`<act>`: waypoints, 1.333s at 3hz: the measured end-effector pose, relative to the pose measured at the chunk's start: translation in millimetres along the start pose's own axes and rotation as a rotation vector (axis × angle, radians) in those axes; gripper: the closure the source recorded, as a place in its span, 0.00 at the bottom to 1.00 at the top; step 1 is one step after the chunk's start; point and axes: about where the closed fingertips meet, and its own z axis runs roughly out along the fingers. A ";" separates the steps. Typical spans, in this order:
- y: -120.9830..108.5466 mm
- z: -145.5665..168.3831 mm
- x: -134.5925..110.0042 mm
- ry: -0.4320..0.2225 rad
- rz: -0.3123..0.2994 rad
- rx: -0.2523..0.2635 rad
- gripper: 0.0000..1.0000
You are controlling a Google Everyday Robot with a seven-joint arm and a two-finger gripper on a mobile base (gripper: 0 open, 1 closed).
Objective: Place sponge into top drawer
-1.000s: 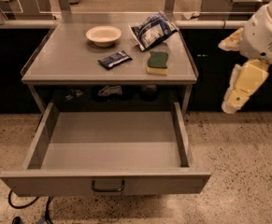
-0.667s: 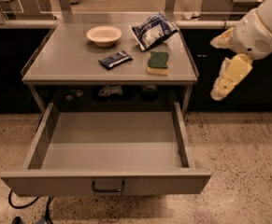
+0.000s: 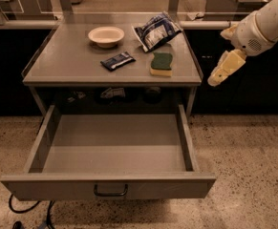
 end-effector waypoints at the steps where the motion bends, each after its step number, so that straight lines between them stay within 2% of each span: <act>1: -38.5 11.7 21.8 -0.020 0.102 0.085 0.00; 2: -59.9 38.0 34.9 -0.086 0.178 0.055 0.00; 3: -69.5 38.7 31.8 -0.109 0.178 0.064 0.00; 4: -66.6 44.3 33.1 -0.176 0.195 0.031 0.00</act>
Offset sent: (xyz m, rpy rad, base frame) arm 0.1035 -0.0541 -0.0431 0.3073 0.0582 -0.1539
